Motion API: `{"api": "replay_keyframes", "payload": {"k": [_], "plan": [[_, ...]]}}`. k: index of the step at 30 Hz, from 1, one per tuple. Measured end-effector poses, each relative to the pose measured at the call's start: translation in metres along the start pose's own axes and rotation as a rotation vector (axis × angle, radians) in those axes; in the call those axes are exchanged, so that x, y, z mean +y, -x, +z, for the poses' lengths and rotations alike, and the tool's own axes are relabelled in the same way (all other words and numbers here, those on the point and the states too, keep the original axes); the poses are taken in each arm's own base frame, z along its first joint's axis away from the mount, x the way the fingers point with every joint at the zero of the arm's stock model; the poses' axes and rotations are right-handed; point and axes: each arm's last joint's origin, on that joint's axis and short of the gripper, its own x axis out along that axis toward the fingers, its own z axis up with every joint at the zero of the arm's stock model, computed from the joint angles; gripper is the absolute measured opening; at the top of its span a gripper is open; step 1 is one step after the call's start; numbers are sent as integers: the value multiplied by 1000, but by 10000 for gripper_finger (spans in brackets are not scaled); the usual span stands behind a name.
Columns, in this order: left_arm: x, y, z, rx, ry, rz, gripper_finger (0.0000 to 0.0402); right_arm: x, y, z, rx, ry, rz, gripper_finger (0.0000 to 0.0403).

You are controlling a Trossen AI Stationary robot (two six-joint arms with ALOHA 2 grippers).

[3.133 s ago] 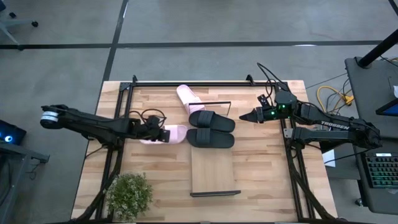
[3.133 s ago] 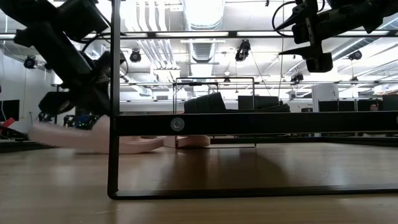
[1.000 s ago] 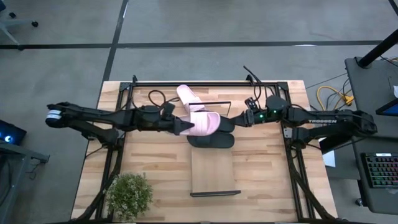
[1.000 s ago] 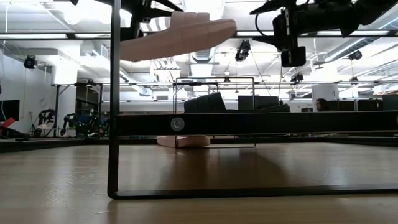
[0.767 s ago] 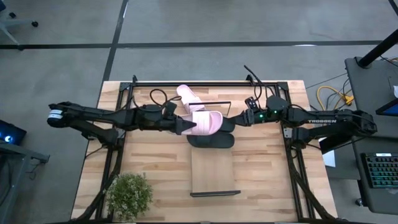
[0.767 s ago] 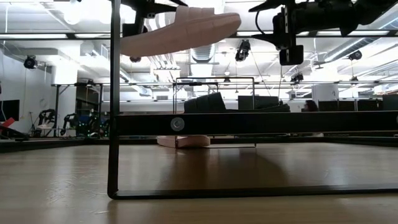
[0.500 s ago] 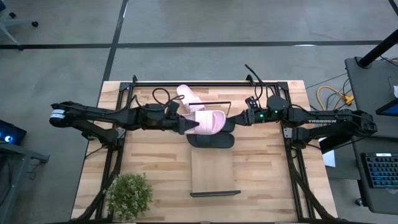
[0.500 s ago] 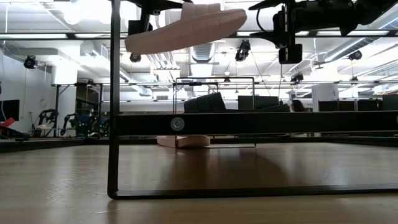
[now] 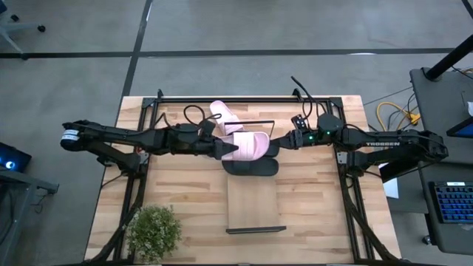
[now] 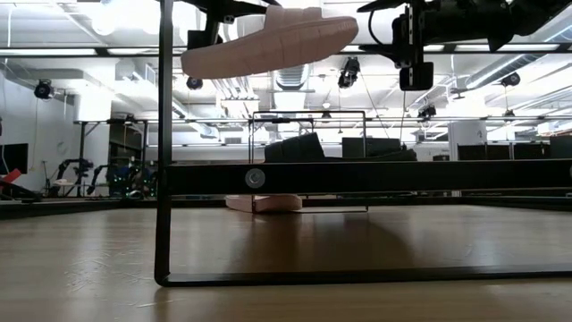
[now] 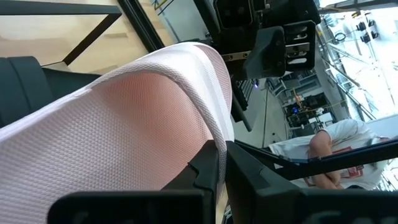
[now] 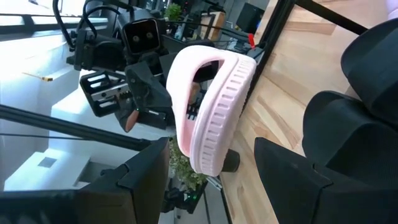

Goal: Pick and place slides into the shelf
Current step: Put the bottom pink slide on the shelf

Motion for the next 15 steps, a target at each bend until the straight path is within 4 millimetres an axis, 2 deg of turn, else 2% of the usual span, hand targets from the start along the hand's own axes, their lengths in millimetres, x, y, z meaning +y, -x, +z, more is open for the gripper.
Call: {"api": "replay_keyframes", "payload": {"k": [15], "plan": [[0,-3,0,2,-1,3,0,-6,-10,0,16,-9,-27,226]]}}
